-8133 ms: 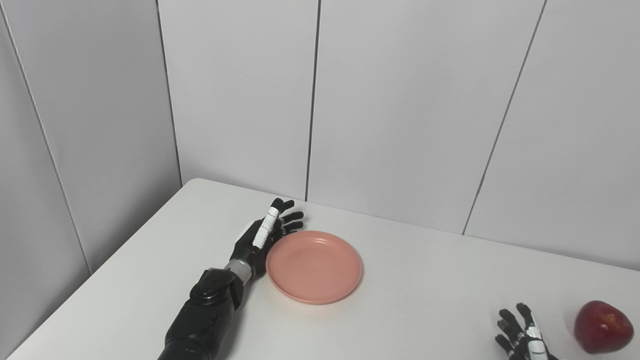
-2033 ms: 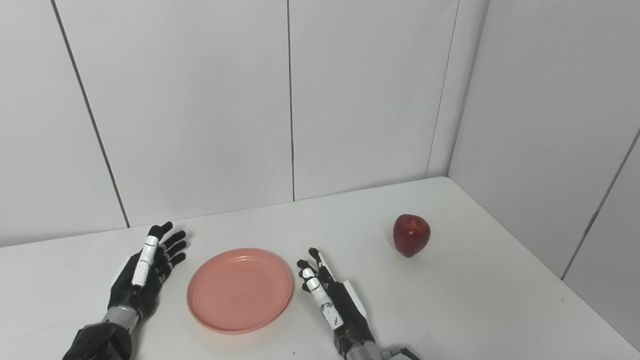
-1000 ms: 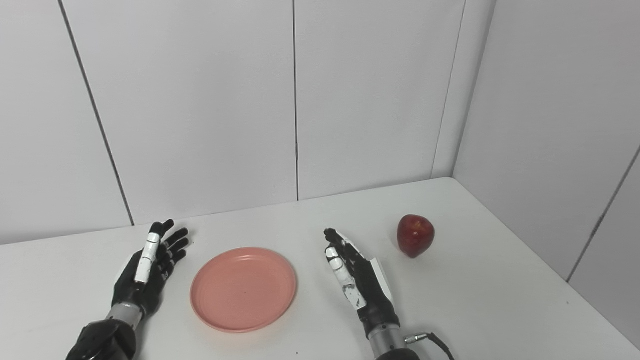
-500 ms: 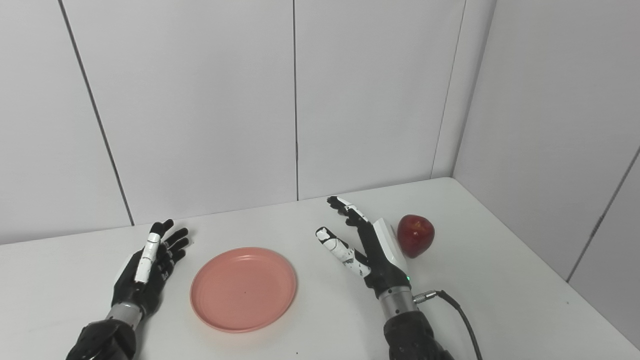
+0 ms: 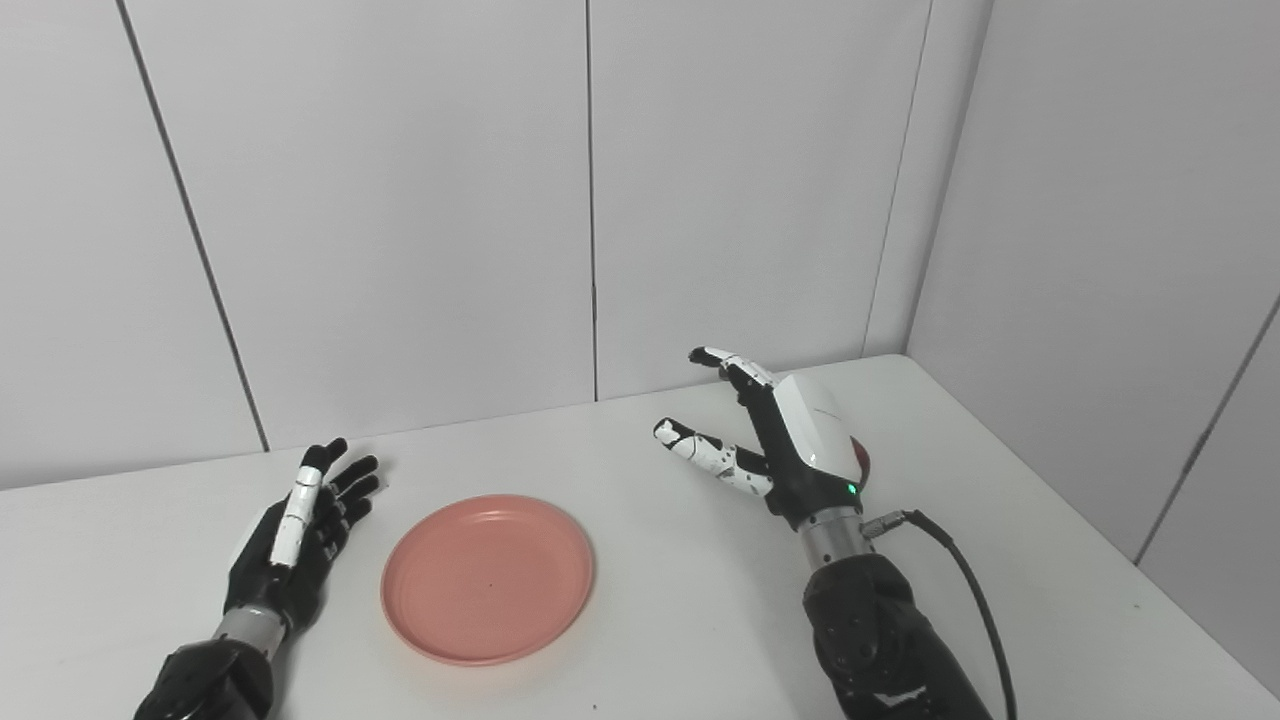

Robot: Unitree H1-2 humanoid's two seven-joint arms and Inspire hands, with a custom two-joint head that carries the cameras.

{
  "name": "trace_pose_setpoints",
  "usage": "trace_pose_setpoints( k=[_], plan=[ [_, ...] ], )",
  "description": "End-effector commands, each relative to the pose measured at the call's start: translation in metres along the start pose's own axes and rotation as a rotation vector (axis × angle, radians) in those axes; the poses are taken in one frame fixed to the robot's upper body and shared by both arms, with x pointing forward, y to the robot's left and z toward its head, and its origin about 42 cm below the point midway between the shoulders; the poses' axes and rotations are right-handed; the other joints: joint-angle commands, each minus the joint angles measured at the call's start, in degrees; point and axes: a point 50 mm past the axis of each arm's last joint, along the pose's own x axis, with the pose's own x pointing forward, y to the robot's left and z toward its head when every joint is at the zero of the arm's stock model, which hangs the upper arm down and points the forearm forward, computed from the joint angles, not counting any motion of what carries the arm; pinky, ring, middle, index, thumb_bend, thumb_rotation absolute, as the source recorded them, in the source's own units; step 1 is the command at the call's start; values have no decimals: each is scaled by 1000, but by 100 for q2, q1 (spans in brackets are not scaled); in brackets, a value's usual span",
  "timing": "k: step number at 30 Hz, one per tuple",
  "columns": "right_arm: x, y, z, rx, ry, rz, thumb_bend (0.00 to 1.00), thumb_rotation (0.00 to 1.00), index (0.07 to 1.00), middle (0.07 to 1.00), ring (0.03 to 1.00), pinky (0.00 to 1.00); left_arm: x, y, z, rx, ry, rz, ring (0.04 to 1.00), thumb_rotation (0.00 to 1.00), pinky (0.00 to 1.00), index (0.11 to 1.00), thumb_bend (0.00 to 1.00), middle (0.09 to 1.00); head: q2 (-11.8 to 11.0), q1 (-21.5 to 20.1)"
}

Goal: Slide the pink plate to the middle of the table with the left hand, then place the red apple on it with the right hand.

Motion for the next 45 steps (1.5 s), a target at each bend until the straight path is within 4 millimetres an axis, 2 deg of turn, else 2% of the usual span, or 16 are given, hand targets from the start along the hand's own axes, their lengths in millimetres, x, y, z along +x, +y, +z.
trace_pose_setpoints(
  k=[1,5,13,22,30,32,45],
  plan=[
    [24,-23,9,-57,-60,-77,974,1000,765,799,793,725,-3,2,-12,-27,60,6,898,808,960,940,726,859,4,9],
    [30,-31,0,-119,-58,-80,974,1000,763,803,817,761,-3,2,-12,-23,59,4,890,806,950,939,732,854,4,9],
    [41,-47,-29,-273,-41,-87,939,990,748,792,803,758,-3,2,-12,-21,65,0,893,812,945,940,740,851,3,25],
    [41,-58,-50,-393,5,-82,907,943,747,778,778,734,-3,2,-12,-23,68,-7,899,815,956,944,734,861,10,24],
    [38,-59,-72,-424,70,-52,910,935,749,782,775,718,-2,3,-10,-20,67,-9,894,811,954,941,746,856,10,24],
    [38,-58,-76,-434,77,-47,896,932,745,773,761,686,-2,4,-10,-15,69,-11,893,820,954,946,744,857,19,56],
    [38,-50,-106,-468,158,24,894,923,750,784,769,701,-2,3,-9,-3,63,-19,894,816,952,946,749,864,35,113]
  ],
)
